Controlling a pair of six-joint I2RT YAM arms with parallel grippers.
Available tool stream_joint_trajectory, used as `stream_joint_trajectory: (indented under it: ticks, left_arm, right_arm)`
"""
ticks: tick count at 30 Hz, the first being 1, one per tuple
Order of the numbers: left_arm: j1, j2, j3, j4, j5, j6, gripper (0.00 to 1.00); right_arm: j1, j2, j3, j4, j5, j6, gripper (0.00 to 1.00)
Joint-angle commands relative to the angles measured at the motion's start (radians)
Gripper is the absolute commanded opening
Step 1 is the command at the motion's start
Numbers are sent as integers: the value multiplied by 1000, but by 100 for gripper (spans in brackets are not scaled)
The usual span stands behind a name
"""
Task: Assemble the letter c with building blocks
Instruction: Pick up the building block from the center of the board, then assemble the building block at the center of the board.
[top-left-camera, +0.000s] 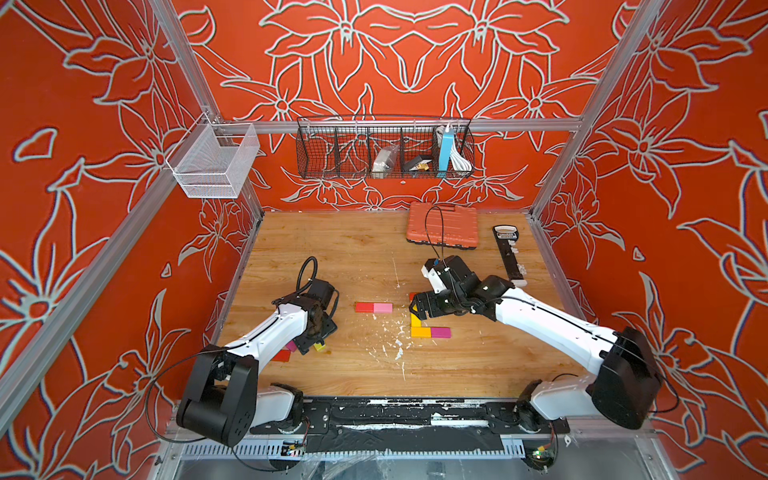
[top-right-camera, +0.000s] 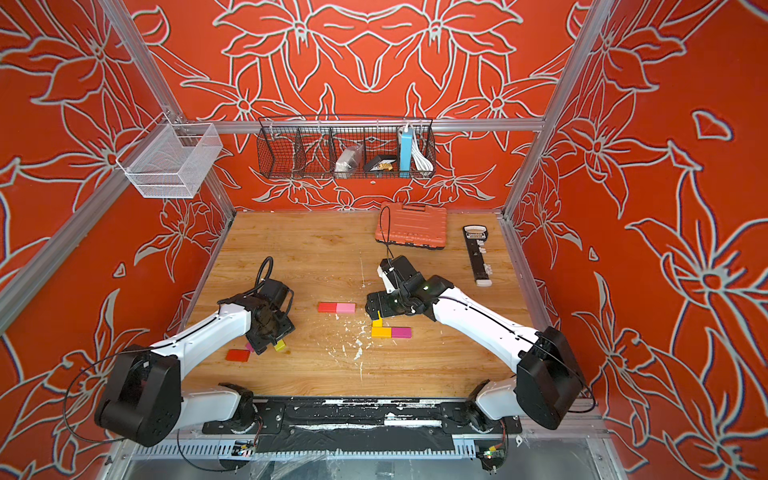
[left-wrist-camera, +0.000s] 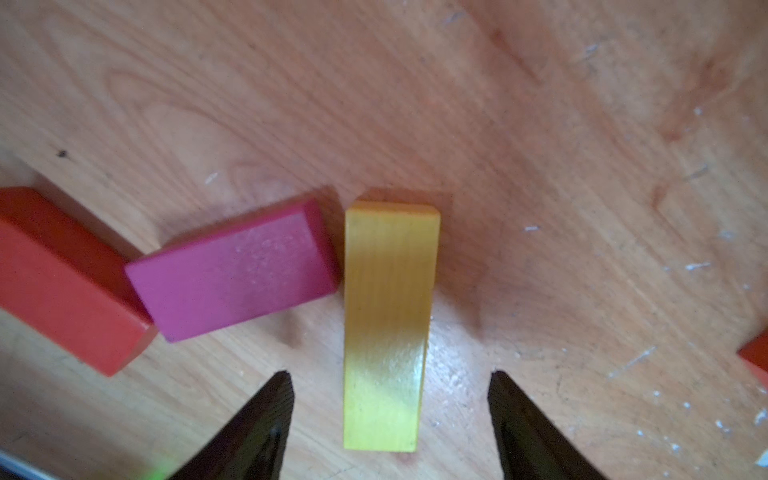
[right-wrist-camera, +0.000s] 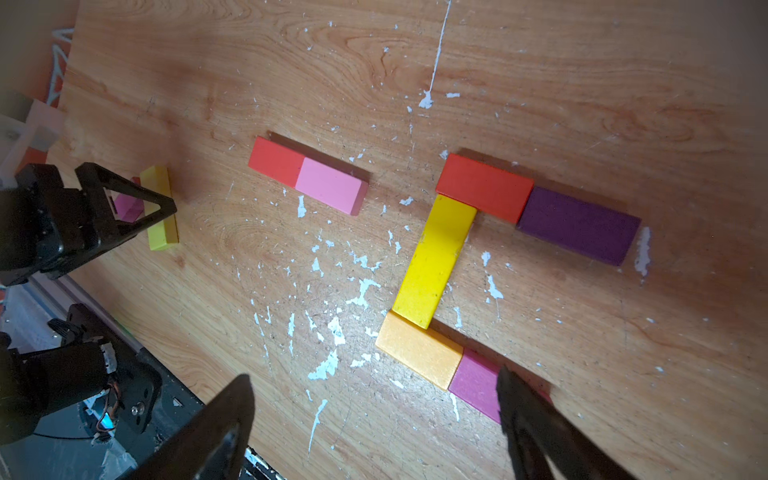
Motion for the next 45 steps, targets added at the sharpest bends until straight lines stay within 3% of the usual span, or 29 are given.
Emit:
stream_joint_trajectory:
  ticks: [1, 11, 19, 24, 28, 36, 45]
  left_arm:
    - [11, 21, -16, 28, 5, 16, 72]
    - [17, 37, -47, 83, 48, 24, 51]
    - [16, -6, -83, 100, 98, 47, 22]
    - [5, -89, -49, 84, 172, 133, 17]
    - [-56, -108, 21, 45, 204, 236, 19]
    - [-233, -34, 84, 14, 193, 358, 22]
    - [-331, 75, 95, 69, 190, 395, 24]
  right_arm:
    - [-4, -7, -2, -23, 11, -10, 93]
    - [-8, 5, 18, -36, 27, 0, 93]
    - [-8, 20, 29, -36, 26, 13, 94]
    - [-8, 35, 23, -27, 18, 24, 93]
    - [-7, 48, 14, -12, 7, 39, 93]
    - [-8, 78, 14, 4, -8, 71, 94]
    - [-7, 101, 13, 32, -14, 137, 93]
